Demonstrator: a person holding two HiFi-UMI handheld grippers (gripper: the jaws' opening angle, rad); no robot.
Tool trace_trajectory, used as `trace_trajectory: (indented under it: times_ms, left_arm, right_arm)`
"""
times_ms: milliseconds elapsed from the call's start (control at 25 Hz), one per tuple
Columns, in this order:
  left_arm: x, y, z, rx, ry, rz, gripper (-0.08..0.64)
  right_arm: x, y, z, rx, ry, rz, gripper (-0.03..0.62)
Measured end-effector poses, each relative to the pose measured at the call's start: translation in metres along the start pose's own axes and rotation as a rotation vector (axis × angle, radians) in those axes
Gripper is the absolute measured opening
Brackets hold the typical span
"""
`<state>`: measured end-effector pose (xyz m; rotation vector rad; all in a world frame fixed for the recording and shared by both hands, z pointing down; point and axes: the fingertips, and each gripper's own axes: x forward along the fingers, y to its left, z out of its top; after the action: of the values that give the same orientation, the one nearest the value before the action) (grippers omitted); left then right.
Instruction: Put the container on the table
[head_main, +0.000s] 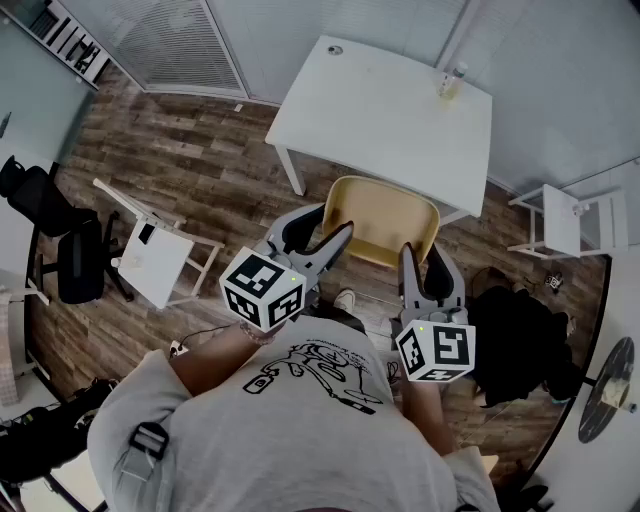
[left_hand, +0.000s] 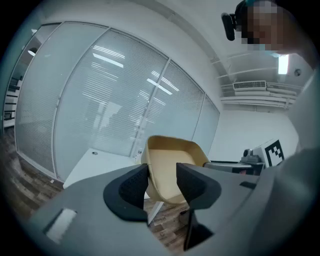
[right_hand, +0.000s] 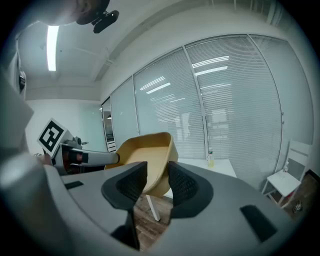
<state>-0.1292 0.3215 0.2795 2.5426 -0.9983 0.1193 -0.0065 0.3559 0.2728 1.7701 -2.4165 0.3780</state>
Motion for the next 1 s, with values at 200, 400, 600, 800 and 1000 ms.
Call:
trace_trajectory:
  times_ms: [200,400,600,800,1000]
  left_arm:
    - [-0.001,-0.003,-0.001,-0.017,0.003,-0.01,0.173]
    - [0.003,-0.012,-0.004,-0.011,0.005,-0.009,0.173]
    - [0.016,-0.023,-0.006,-0.007,0.013,-0.007,0.173]
    - [0.037,-0.032,-0.008,-0.016,0.024,-0.005,0.173]
    - [0.058,-0.044,-0.008,-0.015,0.015,0.004,0.173]
  right_arm:
    - [-0.004,0.0,0.003,-0.004,-0.004,0.002,0.121]
    - [-0.011,-0.008,0.002,0.001,-0.009,0.007,0.121]
    - [-0.016,-0.024,0.002,0.013,-0.012,0.017,0.121]
    - [-0.018,-0.046,0.0,0.031,-0.003,0.029,0.121]
    - [-0.02,-0.069,0.0,0.036,-0.002,0.04,0.121]
